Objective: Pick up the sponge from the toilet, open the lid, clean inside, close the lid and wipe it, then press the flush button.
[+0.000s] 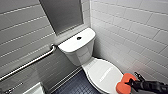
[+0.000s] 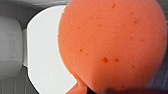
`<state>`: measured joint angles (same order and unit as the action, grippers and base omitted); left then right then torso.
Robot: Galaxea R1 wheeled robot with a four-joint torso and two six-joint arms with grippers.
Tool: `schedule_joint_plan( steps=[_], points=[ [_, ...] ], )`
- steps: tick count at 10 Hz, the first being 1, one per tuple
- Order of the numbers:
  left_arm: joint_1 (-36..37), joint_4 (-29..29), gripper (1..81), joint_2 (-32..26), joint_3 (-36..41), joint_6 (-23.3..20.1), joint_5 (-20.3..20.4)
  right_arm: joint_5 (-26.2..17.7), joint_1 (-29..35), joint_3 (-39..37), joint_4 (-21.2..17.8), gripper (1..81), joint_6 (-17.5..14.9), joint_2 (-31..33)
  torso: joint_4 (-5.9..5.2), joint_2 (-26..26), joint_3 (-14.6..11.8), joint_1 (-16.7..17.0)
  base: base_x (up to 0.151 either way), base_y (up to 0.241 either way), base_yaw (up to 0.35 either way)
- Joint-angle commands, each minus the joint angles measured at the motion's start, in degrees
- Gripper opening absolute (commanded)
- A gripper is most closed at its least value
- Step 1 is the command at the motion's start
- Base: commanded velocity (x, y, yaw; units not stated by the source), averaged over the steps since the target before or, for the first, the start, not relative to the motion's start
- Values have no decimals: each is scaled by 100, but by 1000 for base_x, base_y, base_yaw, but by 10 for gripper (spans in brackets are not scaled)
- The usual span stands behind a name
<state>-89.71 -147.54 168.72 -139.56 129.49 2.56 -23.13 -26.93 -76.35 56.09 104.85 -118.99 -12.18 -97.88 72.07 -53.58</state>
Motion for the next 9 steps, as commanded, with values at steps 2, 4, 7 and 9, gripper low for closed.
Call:
schedule_joint_plan(
  steps=[2, 4, 7, 9],
  points=[
    [-157, -108, 811, -57, 69, -3, -133, -1449, 2002, 578, -116, 10, 9, -1191, 0, 0, 0, 0, 0, 0, 0],
    [-157, -108, 811, -66, 69, -3, -133, -1458, 2081, -210, -107, 10, -17, -2155, 0, 2, 0, 0, 0, 0, 0],
    [-157, -99, 811, -48, 43, -3, -151, -1080, 1932, -1689, 368, 10, 18, -3248, 0, 2, 0, 0, 0, 0, 0],
    [-200, -91, 811, -39, 42, -3, -151, -386, 1862, -2673, 579, 10, 44, -3678, 0, 2, 0, 0, 0, 0, 0]
  ],
)
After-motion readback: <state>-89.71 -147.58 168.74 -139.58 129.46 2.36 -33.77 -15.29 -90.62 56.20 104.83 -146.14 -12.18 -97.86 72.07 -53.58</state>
